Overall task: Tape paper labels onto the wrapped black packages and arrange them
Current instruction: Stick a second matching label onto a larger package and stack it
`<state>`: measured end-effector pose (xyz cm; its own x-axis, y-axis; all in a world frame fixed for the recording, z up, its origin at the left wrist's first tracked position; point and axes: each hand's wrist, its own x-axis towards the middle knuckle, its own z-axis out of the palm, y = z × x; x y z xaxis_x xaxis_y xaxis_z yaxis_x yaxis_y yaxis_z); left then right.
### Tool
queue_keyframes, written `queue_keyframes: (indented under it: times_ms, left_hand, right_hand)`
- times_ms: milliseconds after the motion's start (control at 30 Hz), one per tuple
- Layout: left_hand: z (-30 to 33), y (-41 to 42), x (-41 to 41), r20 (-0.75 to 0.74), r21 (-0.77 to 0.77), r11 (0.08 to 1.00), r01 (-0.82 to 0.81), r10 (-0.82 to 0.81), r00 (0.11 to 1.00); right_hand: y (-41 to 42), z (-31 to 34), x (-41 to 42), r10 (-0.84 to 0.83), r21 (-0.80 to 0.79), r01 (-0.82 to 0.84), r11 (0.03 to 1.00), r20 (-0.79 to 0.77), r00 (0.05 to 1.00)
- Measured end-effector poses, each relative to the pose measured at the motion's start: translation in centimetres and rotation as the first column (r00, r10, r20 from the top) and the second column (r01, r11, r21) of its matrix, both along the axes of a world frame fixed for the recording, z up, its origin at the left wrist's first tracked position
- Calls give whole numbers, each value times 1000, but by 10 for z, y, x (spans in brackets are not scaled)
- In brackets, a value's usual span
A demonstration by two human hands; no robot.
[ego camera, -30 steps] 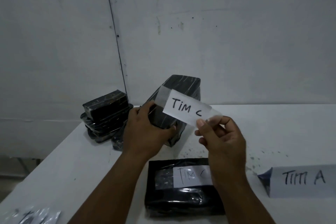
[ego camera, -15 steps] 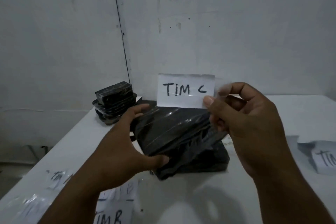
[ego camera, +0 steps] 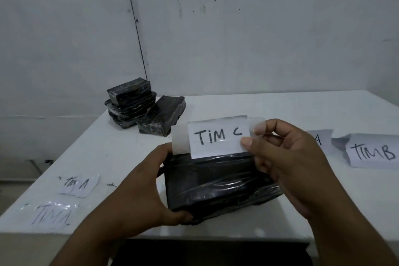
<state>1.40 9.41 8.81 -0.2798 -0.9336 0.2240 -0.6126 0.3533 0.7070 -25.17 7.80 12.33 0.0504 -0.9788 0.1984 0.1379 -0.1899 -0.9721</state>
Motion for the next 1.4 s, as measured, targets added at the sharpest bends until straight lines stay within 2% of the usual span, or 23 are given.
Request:
queue_keyframes:
  times_ms: [167,533,767,833,900,1000,1167,1300,1400]
  left_hand:
    - [-6,0,4,1,78,996,52,-53,999]
    - [-10,-9,0,-6,220,971,90,-91,996]
    - [4,-14,3,145,216,976,-35,3,989]
    - [5,-15,3,85,190,978,-82,66,994]
    - [4,-18,-2,-37,113,979,-168,173,984]
    - [10,-18,-16,-202,36,954,-298,299,932]
    - [16,-18,-26,-239,20,922,-386,380,894]
    - [15,-19,-27,-247,35,921,-388,385,889]
    - [15,-18,-30,-250,55,917,-394,395,884]
  right_hand:
    - [4,-2,-2,43,40,-42,998,-43,998]
    - [-5,-24,-2,-4,133,16,991,-90,996]
    - [-11,-25,-1,-39,102,50,994,-109,993]
    - [-11,-25,-1,-42,98,52,994,-109,993]
    - [-11,-26,-2,-43,95,54,994,-110,993]
    - [-9,-25,-3,-42,95,52,994,-105,994]
    - [-8,-20,-6,-62,94,76,993,-136,989]
    - [-6,-17,-11,-79,109,98,989,-164,983]
    - [-5,-15,-13,-141,94,169,981,-255,957]
